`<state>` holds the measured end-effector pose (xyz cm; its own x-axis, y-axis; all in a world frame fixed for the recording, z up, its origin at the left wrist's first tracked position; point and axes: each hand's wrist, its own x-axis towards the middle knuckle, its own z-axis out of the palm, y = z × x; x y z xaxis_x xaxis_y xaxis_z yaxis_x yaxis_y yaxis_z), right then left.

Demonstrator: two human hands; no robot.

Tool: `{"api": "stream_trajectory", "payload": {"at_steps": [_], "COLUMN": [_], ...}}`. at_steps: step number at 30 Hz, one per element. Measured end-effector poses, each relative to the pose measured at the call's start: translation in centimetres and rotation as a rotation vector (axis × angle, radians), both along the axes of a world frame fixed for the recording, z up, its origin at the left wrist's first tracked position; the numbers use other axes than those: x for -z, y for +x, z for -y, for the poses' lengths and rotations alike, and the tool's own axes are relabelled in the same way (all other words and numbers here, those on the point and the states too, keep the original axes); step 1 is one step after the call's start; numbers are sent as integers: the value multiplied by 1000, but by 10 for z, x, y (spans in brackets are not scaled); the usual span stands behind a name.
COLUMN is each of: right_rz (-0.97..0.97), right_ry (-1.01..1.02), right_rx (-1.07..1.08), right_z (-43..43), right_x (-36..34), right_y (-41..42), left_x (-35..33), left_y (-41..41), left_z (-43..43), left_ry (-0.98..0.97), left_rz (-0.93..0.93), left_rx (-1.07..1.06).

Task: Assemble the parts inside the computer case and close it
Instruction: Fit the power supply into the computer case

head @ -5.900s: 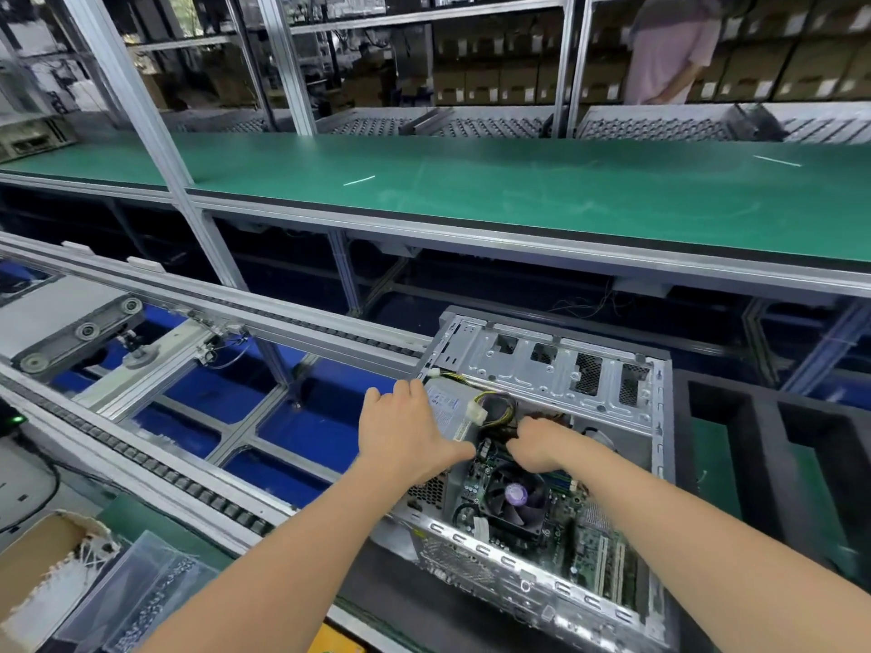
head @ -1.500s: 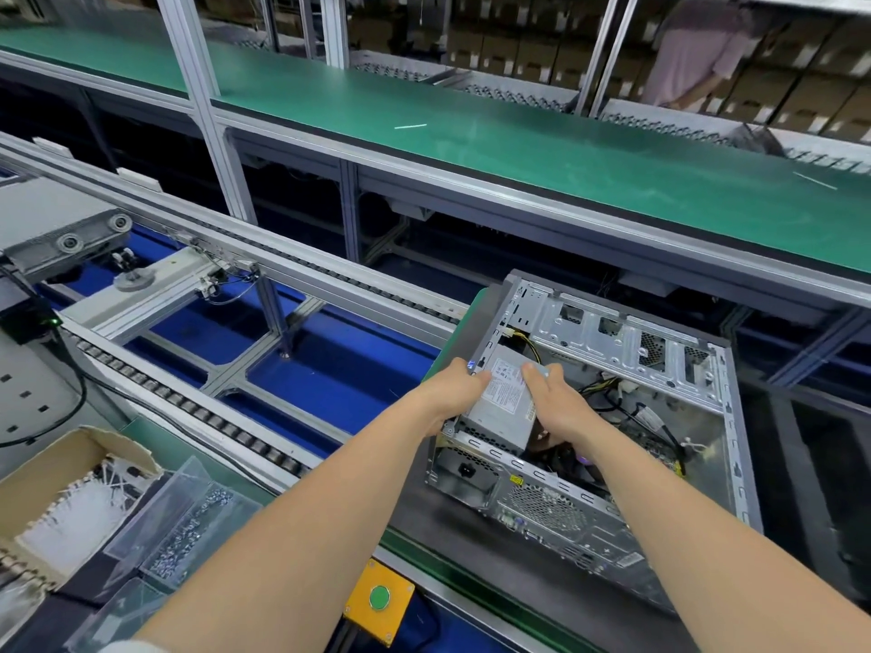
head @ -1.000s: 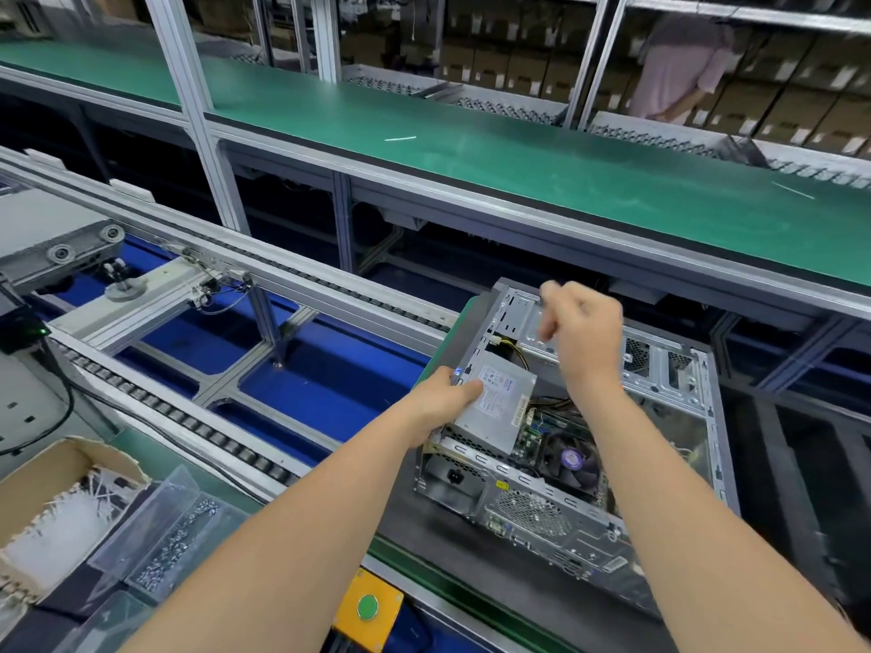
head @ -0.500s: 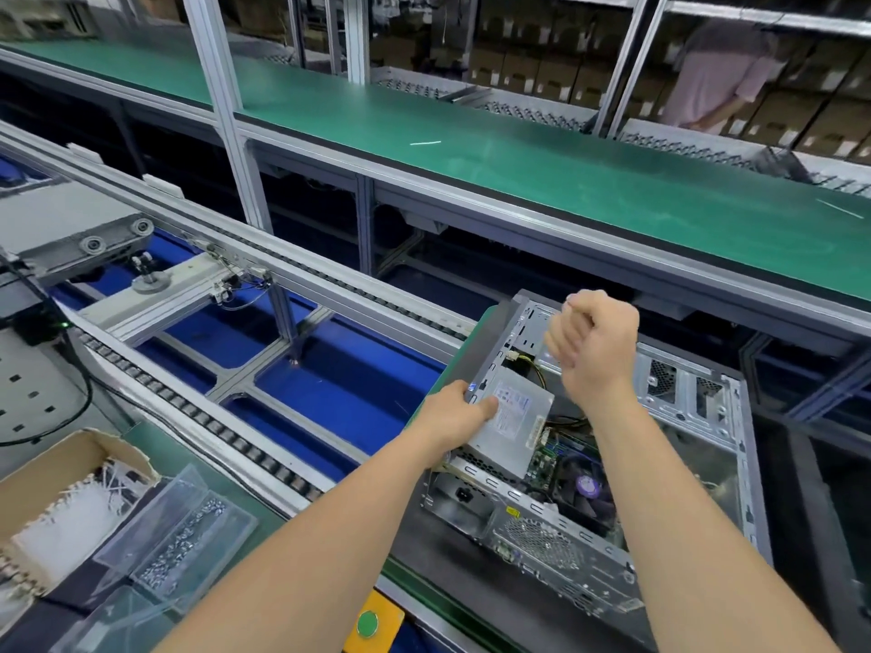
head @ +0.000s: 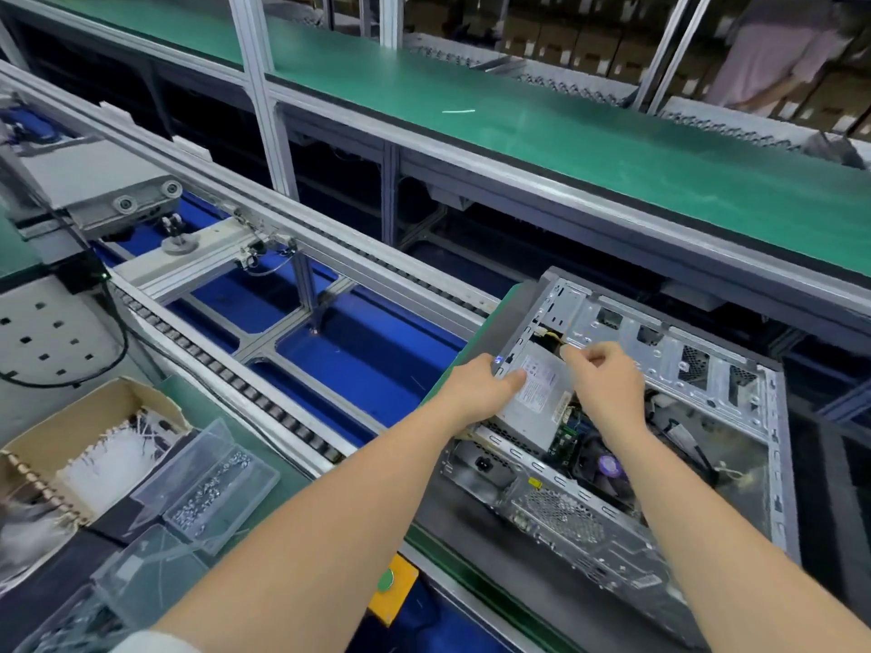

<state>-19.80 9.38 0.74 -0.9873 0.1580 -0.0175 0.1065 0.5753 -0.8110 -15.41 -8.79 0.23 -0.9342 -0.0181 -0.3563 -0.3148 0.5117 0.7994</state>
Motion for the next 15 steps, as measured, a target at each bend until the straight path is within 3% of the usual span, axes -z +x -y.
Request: {"api": "stream_trajectory", "payload": {"at_steps": [2, 6, 15], "right_rz": [223, 523, 468], "right_ry": [62, -398, -306], "right_rx": [-52, -99, -87], "right_z": [-5, 1, 5], "right_x": [18, 40, 44], "right_y": [6, 11, -4], "left_x": [-2, -1, -5], "left_y": [1, 2, -6], "left_z": [0, 2, -1], "left_ry": [17, 59, 122], "left_rz": [-4, 4, 79], "left_rx": [-14, -35, -50]}}
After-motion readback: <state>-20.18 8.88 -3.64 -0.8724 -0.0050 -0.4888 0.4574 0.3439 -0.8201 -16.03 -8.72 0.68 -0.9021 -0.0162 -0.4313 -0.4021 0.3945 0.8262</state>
